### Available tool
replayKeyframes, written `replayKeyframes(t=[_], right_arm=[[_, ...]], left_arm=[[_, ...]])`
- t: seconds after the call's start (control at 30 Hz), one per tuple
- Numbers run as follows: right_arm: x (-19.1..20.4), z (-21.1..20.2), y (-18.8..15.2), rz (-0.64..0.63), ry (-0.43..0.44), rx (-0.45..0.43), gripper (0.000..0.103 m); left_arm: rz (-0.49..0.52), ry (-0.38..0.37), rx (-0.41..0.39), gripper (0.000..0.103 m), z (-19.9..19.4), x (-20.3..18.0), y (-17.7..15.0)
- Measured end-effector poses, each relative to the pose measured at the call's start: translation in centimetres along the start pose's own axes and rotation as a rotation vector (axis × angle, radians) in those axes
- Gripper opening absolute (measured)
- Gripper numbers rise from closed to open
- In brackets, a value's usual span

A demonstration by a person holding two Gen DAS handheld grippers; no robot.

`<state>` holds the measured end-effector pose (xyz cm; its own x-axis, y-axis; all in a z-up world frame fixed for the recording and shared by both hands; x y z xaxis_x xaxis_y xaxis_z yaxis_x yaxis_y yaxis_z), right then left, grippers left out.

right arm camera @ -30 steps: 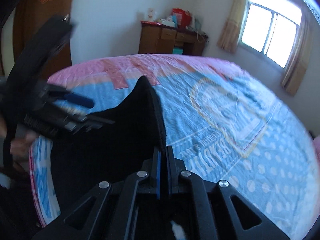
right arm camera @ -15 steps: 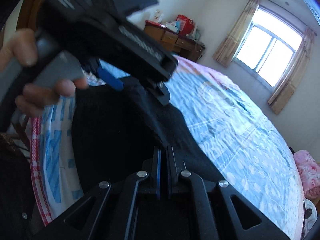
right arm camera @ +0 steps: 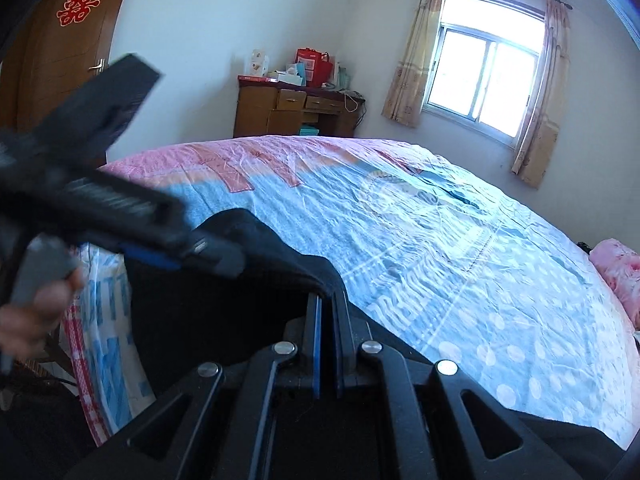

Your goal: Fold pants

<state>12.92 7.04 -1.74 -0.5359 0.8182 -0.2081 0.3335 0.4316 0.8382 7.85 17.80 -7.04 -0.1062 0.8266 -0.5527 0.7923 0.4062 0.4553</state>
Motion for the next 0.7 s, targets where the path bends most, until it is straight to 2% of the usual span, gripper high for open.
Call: replayKeyframes(t=[0.1,0.23,0.27,0.37,0.5,0.53,0.63,0.67,0.7], right_arm=[[-0.1,0.2,0.2,0.004,0.0,-0.005,0.005],[0.9,-0.2,0.5,0.009,0.0,-0.015,0.005],[1.0,-0.3,0.5,0.011,-0.002,-0.018,0.005],[1.3,-1.0,0.3,0.013,-0.004,-0.027,0.005],[1.8,-1.0,-0.3,-0.005,0.007,-0.008,0.005],[1.9,-1.0,-0.4,-0.02,0.002,-0.005,0.005],[2.8,-0.9,-0.6,-0.057,-0.003,0.0,0.005],[3.0,-1.0,-0.7,-0.057,0.005,0.002,0.005],[3.2,-1.0,-0.7,-0.057,0.007,0.003,0.005]], left_arm=[[0.0,-0.004,0.018,0.092,1.1,-0.6,-0.1],[-0.125,-0.127,0.016,0.092,2.2,-0.7,0.9],[-0.164,-0.164,0.005,0.092,2.4,-0.7,1.3],[-0.252,-0.185,-0.048,0.092,2.6,0.1,2.5],[-0.381,-0.257,-0.124,0.092,1.9,1.5,4.2],[-0.39,-0.253,-0.142,0.092,1.8,1.6,4.6],[-0.34,-0.18,-0.161,0.092,2.1,1.6,5.6],[-0.332,-0.172,-0.165,0.087,2.2,1.5,5.7],[-0.32,-0.165,-0.169,0.069,2.3,1.4,5.7]])
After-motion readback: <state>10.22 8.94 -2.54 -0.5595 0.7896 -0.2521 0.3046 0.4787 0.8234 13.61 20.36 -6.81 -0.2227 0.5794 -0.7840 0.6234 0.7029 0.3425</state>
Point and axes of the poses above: each gripper's, at about its wrist camera, not at the fingertips, and z roughly the way its jaws point, x to its left, y to its top, the point moved 7 cm from there along z, roughly the way its jaws point, and after that the axes turned 2 degrees about -x, right-handed, at the moved point
